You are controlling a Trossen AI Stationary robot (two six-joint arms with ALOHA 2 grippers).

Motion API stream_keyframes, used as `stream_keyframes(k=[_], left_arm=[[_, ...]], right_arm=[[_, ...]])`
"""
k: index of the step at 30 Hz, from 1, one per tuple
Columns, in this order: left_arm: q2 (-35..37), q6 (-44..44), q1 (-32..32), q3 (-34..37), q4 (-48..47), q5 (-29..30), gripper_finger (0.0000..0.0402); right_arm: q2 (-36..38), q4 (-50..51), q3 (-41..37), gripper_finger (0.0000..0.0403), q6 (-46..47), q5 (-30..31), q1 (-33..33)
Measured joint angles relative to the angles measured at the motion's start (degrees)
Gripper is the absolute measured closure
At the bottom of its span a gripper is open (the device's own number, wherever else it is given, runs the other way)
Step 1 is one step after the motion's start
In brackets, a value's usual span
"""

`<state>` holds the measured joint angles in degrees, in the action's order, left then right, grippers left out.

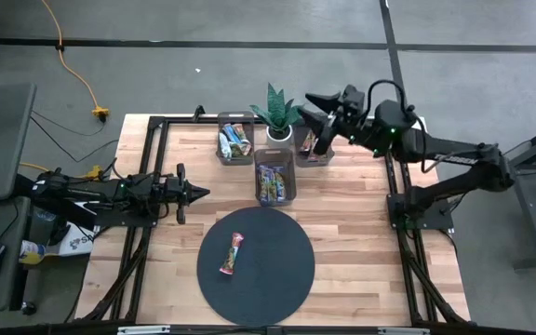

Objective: Pick and place Granola Bars by type
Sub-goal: Put the red granola bar into the right black bin

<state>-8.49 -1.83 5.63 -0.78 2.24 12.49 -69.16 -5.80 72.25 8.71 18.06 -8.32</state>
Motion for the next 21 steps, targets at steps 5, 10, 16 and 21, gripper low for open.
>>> stream_keyframes(k=[5,10,16,21], left_arm=[[0.0,0.0,0.0,0.0,0.0,0.0,0.04],[0.0,0.0,0.0,0.0,0.0,0.0,0.04],[0.0,0.0,0.0,0.0,0.0,0.0,0.04],[0.0,0.0,0.0,0.0,0.0,0.0,0.04]], right_arm=[[-6.1,2.9,9.9,0.0181,-5.7,6.9,7.5],[-15.0,13.9,24.4,0.0181,-9.5,10.0,12.6],[-26.7,27.4,42.9,0.0181,-10.9,10.8,16.2],[-35.1,30.1,54.0,0.0181,-6.8,11.4,17.6]])
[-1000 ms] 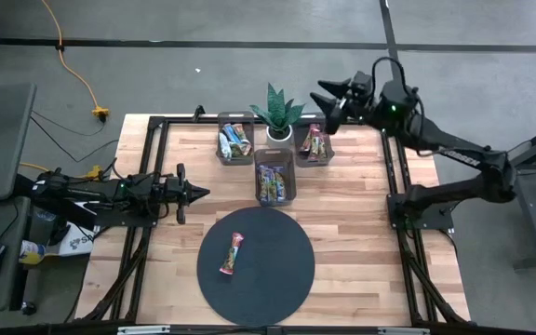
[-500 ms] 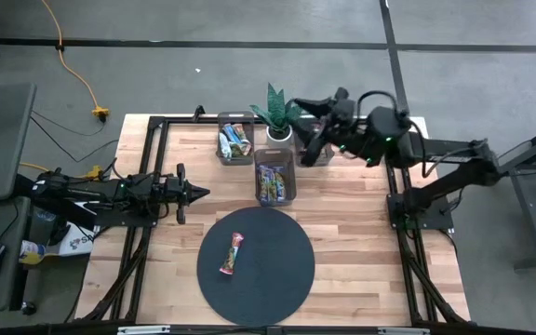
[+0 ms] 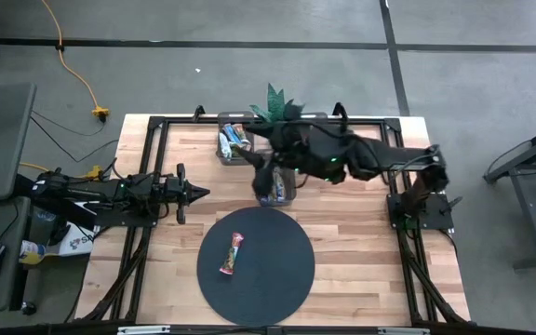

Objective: Pick and place Granola Bars by type
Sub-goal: Put the red granola bar into the right black bin

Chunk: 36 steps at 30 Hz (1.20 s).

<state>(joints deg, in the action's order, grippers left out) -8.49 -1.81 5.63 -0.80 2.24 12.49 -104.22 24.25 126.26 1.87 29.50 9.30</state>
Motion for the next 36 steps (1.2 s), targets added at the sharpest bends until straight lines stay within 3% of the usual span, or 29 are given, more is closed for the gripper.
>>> stream_keyframes(k=[6,15,29,36], left_arm=[[0.0,0.0,0.0,0.0,0.0,0.0,0.04],[0.0,0.0,0.0,0.0,0.0,0.0,0.04],[0.0,0.0,0.0,0.0,0.0,0.0,0.04],[0.0,0.0,0.0,0.0,0.0,0.0,0.04]], right_arm=[[-7.2,-0.1,7.0,0.0181,11.1,0.0,1.5],[-13.6,-0.4,5.9,0.0181,36.2,-3.2,3.7],[-26.0,9.6,5.9,0.0181,65.9,-4.3,7.4],[-31.1,19.2,5.9,0.0181,80.1,-1.1,10.7]])
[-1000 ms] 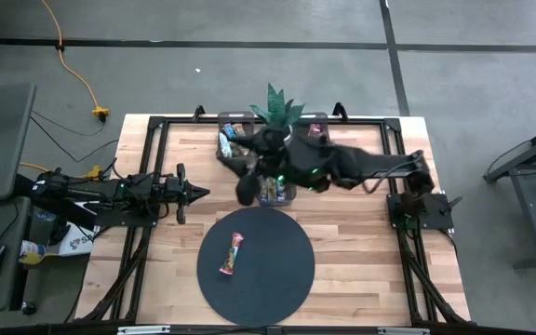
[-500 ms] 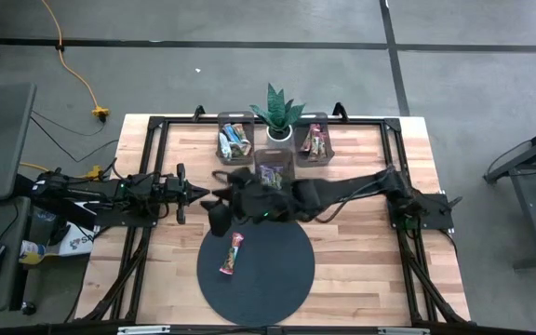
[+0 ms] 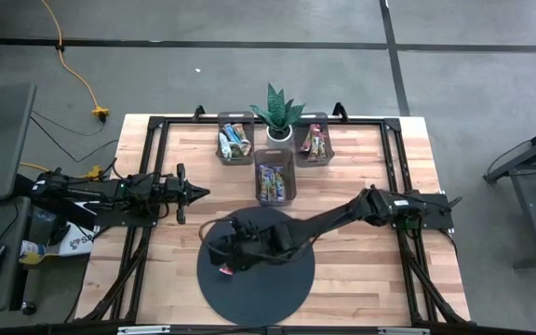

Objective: Pick and place Granola Bars by type
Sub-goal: Put the red granola bar into the right black bin

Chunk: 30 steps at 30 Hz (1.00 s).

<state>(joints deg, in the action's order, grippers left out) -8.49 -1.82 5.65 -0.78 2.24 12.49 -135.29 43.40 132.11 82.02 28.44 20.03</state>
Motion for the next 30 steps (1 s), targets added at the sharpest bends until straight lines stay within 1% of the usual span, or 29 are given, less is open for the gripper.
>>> stream_keyframes(k=[5,8,14,17,21,25,30], left_arm=[[0.0,0.0,0.0,0.0,0.0,0.0,0.04],[0.0,0.0,0.0,0.0,0.0,0.0,0.04],[0.0,0.0,0.0,0.0,0.0,0.0,0.04],[0.0,0.0,0.0,0.0,0.0,0.0,0.04],[0.0,0.0,0.0,0.0,0.0,0.0,0.04],[0.0,0.0,0.0,0.0,0.0,0.0,0.04],[0.0,0.0,0.0,0.0,0.1,0.0,0.04]], right_arm=[[-2.3,2.2,0.0,0.0181,5.2,-1.9,-0.2],[-2.6,3.0,0.0,0.0181,6.5,-2.6,-0.7],[-3.4,7.8,0.0,0.0179,10.5,-4.5,-1.6],[-3.3,8.1,0.0,0.0175,11.0,-4.6,-1.9],[-3.5,8.1,0.0,0.0173,13.0,-6.3,-2.0],[-4.7,8.0,0.0,0.0173,14.0,-6.3,-1.6],[-6.6,7.2,0.0,0.0173,15.6,-8.0,-1.6]])
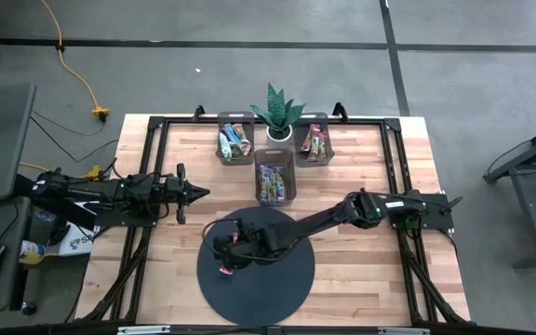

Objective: Pick and place Granola Bars by type
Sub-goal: Put the red granola bar into the right black bin

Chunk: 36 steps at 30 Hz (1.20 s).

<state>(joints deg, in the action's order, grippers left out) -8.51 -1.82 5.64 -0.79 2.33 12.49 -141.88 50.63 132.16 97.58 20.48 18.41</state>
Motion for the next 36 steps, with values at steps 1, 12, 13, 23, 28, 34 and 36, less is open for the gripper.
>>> stream_keyframes(k=[1,12,13,23,28,34,36], left_arm=[[0.0,0.0,0.0,0.0,0.0,0.0,0.04],[0.0,0.0,0.0,0.0,0.0,0.0,0.04],[0.0,0.0,0.0,0.0,0.0,0.0,0.04],[0.0,0.0,0.0,0.0,-0.1,0.0,0.04],[0.0,0.0,0.0,0.0,-0.1,0.0,0.04],[0.0,0.0,0.0,0.0,-0.1,0.0,0.04],[0.0,0.0,0.0,0.0,-0.1,0.0,0.04]], right_arm=[[-0.4,-0.1,0.0,0.0173,0.1,-0.1,0.0],[-3.8,-2.1,-0.1,0.0173,1.6,-2.3,-0.2],[-3.8,-2.4,-0.1,0.0173,1.6,-1.9,-0.3],[-4.4,-2.4,0.0,0.0173,1.5,-2.2,-1.8],[-4.7,-2.5,0.0,0.0173,1.4,-3.1,-2.3],[-5.4,-2.7,0.0,0.0173,1.4,-3.3,-2.4],[-5.6,-2.8,0.0,0.0173,1.4,-4.1,-2.6]])
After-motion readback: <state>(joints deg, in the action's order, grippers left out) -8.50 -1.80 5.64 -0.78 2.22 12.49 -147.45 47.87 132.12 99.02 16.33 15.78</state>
